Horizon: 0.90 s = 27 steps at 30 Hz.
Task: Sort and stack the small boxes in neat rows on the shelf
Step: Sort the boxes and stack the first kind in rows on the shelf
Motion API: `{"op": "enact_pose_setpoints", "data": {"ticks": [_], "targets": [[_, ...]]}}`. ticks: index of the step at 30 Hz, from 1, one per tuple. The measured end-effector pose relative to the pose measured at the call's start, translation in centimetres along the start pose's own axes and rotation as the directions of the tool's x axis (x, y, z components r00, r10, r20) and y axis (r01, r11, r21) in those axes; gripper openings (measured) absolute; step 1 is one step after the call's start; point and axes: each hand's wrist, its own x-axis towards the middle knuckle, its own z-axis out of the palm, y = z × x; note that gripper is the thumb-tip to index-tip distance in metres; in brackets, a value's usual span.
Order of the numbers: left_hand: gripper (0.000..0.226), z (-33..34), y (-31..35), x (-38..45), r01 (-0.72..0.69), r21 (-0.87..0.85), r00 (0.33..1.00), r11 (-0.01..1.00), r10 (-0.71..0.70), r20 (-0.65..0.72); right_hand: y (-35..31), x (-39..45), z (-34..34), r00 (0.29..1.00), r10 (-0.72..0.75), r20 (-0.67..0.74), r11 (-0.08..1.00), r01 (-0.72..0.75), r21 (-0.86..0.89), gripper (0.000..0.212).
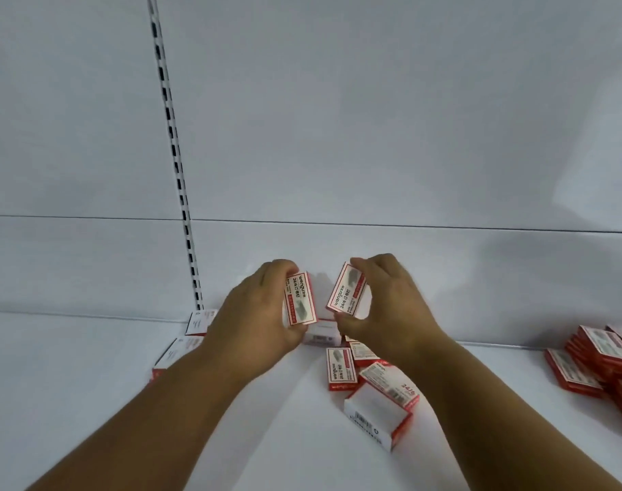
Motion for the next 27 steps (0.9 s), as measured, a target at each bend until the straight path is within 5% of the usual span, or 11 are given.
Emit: {"op": "enact_pose_setpoints", "data": {"ticks": [7, 12, 18, 21, 27], "targets": [[0.093, 2.5, 5.7, 1.2, -0.127, -0.166, 0.953, 0.978, 0.166, 0.252, 2.2, -5.0, -6.6, 0.977, 0.194, -0.087, 0.978, -0.199, -0.056, 0.072], [0.087, 5.1, 12.4, 0.7, -0.307, -0.296, 0.881, 0.904, 0.388, 0.271, 4.9, -11.3, -11.3, 0.926, 0.303, -0.225, 0.935, -0.334, -0.116, 0.048], [0.074, 7.7, 19.6, 0.3, -0.451, -0.384, 0.787, 0.806, 0.562, 0.255, 8.7, -15.5, -16.7, 0.881, 0.385, -0.276, 0.888, -0.435, -0.15, 0.048], [0.068, 9.2, 23.0, 0.5, -0.453, -0.392, 0.774, 0.801, 0.571, 0.274, 11.8, -16.6, -19.4, 0.872, 0.427, -0.24, 0.878, -0.463, -0.121, 0.05], [0.067, 12.3, 29.4, 1.9, -0.402, -0.338, 0.775, 0.851, 0.513, 0.368, 19.6, -16.9, -24.1, 0.851, 0.523, 0.043, 0.848, -0.514, -0.128, 0.048]]}}
